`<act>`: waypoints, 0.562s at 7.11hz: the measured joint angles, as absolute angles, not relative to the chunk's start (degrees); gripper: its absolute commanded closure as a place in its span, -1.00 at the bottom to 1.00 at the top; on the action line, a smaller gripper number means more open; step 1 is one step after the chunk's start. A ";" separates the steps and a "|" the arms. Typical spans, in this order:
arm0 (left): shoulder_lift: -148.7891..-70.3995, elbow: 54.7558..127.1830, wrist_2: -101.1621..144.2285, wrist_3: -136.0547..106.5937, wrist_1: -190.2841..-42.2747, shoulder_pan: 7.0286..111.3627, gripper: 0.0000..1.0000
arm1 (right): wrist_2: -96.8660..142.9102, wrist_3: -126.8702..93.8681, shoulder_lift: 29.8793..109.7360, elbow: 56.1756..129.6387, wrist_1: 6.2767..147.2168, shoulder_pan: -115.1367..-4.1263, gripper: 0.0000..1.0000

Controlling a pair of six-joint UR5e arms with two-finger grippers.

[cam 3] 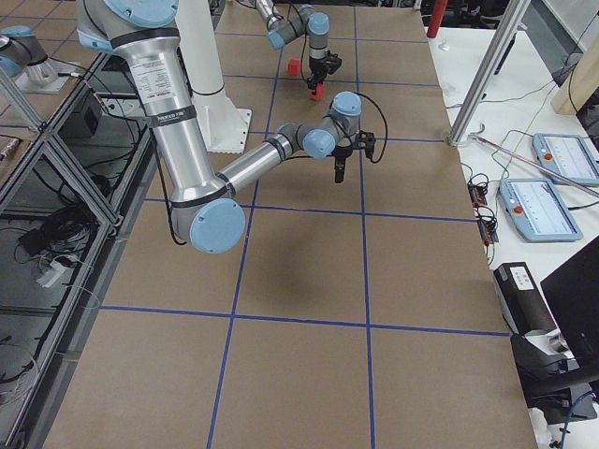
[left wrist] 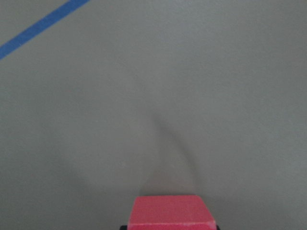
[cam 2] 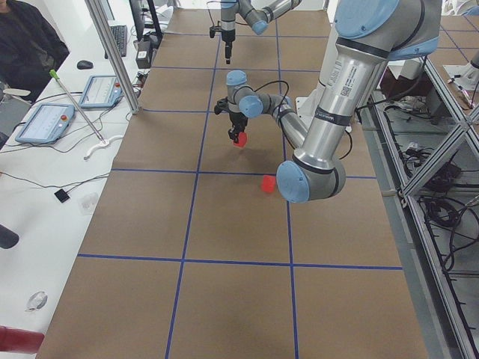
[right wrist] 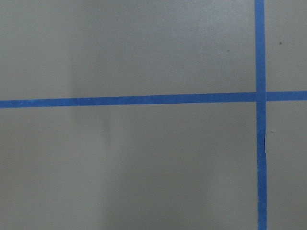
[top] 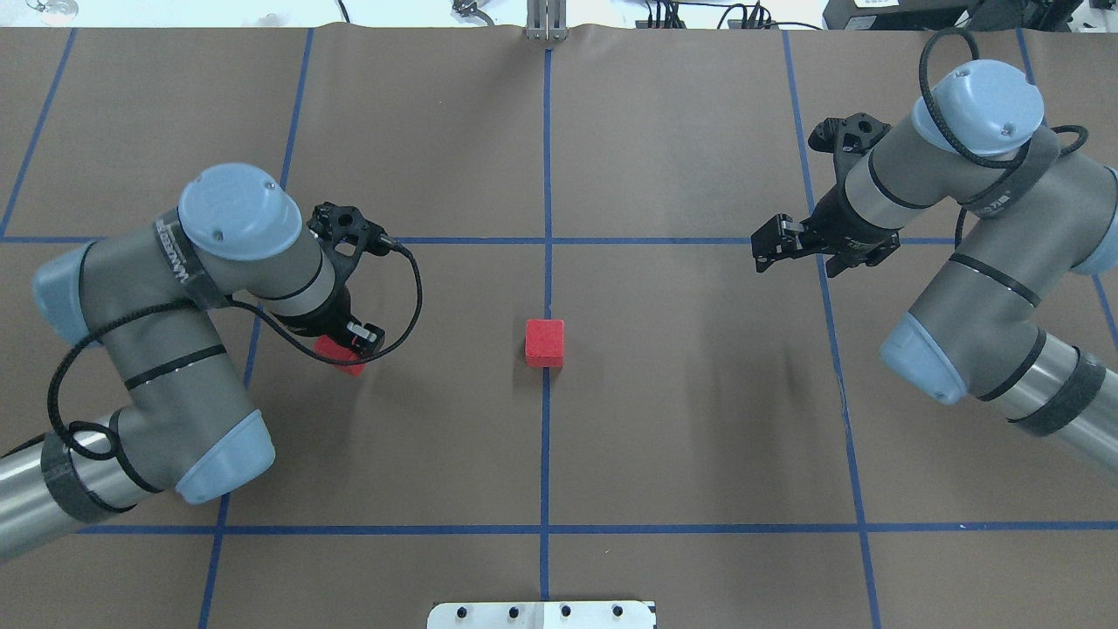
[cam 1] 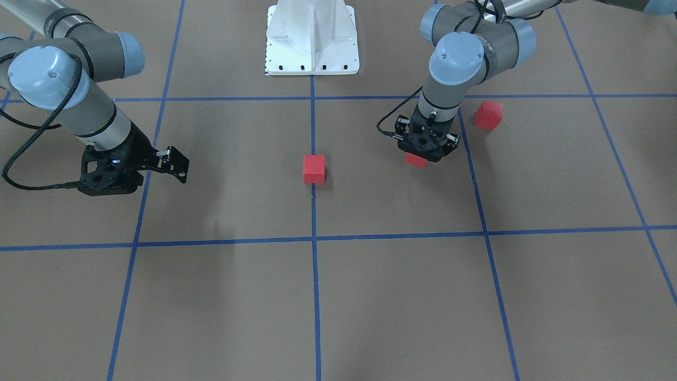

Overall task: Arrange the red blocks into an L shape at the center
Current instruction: 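Carry the red cube with the left gripper beside the center cube, farther from the robot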

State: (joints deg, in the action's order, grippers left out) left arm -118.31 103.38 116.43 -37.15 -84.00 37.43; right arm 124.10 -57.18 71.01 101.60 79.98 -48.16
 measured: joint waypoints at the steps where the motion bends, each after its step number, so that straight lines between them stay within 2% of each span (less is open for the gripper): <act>1: -122.92 102.03 118.44 -39.39 -78.92 39.32 1.00 | 124.12 -57.15 71.02 101.64 79.98 -48.35 -0.99; 2: -127.63 98.42 119.18 -41.79 -77.29 40.07 1.00 | 124.27 -56.77 71.05 101.64 80.00 -49.00 -0.99; 4: -139.76 84.31 119.50 -48.88 -79.84 40.29 1.00 | 124.78 -52.47 72.54 101.54 80.13 -51.84 -0.99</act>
State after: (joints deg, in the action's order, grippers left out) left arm -139.76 84.31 119.50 -48.88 -79.84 40.29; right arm 124.78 -52.47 72.54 101.54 80.13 -51.84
